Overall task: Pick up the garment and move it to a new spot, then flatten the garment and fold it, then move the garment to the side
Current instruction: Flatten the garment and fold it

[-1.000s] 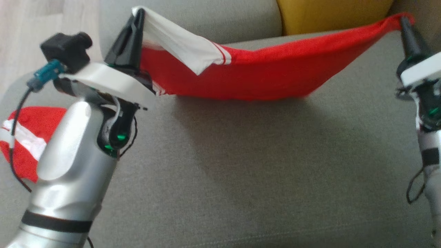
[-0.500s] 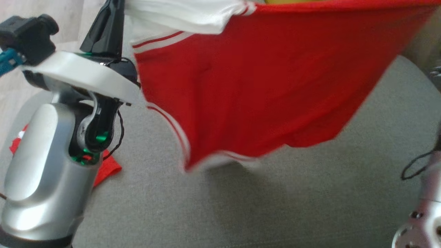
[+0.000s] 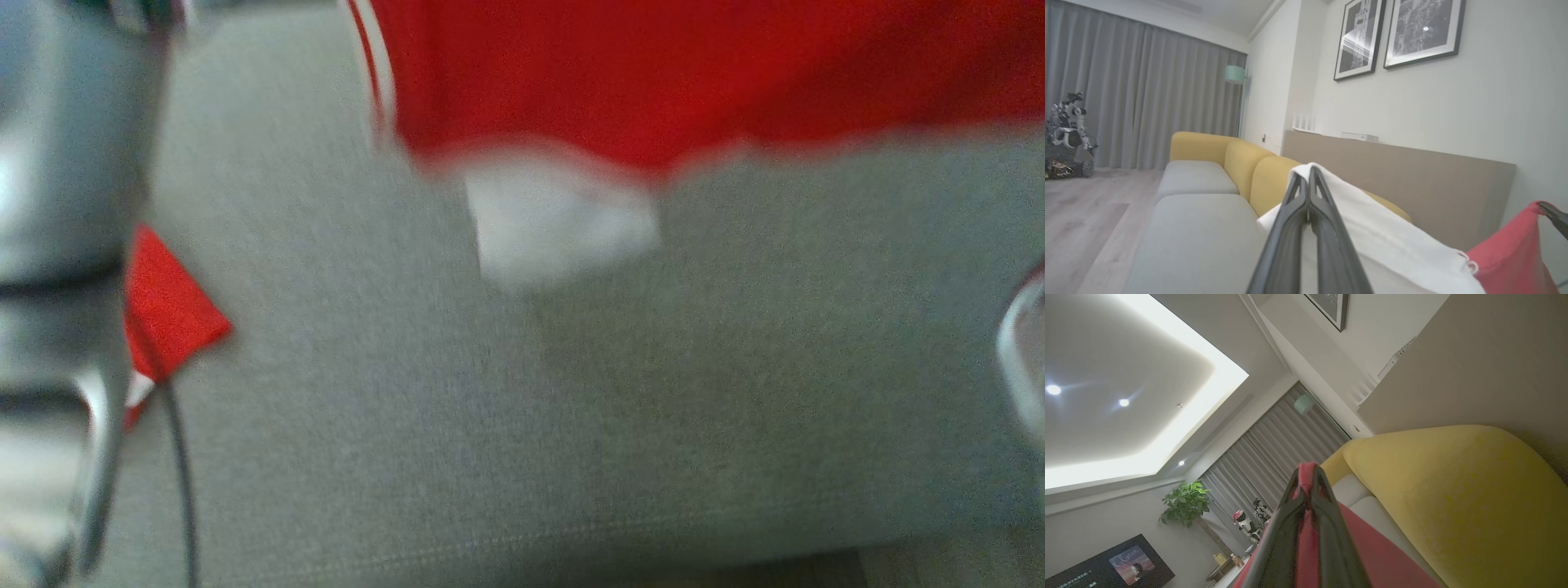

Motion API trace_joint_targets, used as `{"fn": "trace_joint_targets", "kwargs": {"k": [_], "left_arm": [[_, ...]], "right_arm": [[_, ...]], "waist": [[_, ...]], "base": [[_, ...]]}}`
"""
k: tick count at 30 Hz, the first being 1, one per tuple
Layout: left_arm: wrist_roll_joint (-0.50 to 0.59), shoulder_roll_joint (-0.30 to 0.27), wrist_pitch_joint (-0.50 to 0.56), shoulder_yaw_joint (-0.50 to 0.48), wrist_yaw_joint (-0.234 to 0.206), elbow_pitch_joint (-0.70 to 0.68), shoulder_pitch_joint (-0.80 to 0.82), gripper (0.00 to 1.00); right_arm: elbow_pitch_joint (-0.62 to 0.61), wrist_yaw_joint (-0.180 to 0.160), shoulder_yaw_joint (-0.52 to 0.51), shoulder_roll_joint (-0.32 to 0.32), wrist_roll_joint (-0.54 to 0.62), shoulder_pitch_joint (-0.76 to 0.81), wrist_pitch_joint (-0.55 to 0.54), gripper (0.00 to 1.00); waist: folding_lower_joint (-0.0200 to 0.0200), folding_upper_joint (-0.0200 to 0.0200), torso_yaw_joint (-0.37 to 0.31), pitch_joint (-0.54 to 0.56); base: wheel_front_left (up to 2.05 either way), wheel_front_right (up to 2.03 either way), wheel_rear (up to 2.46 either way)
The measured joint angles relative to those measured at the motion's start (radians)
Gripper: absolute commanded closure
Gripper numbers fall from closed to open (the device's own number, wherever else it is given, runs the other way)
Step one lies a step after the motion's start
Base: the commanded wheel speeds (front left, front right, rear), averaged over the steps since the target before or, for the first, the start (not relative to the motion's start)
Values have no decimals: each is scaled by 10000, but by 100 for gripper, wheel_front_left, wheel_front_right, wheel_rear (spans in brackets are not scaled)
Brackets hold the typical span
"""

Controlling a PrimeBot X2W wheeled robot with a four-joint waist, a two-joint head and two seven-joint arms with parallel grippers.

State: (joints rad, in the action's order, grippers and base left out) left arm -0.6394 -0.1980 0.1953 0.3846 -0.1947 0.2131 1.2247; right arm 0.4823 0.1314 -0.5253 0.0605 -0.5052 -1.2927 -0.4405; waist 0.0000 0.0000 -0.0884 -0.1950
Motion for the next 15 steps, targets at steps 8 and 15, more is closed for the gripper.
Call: {"fn": "trace_joint_targets", "kwargs": {"k": [8, 15], "left_arm": [[861, 738, -2525, -497, 92, 3350, 4134, 100], [1012, 1162, -3670, -272, 815, 5398, 4596, 100]], "right_arm": [[1484, 0, 307, 100, -966, -3165, 1879, 100], [2209, 0, 1237, 667, -2472, -2975, 2633, 100]], "waist": [[4, -1, 59, -2699], [5, -1, 431, -3802]], "base": [[0, 0, 0], [0, 0, 0]]}}
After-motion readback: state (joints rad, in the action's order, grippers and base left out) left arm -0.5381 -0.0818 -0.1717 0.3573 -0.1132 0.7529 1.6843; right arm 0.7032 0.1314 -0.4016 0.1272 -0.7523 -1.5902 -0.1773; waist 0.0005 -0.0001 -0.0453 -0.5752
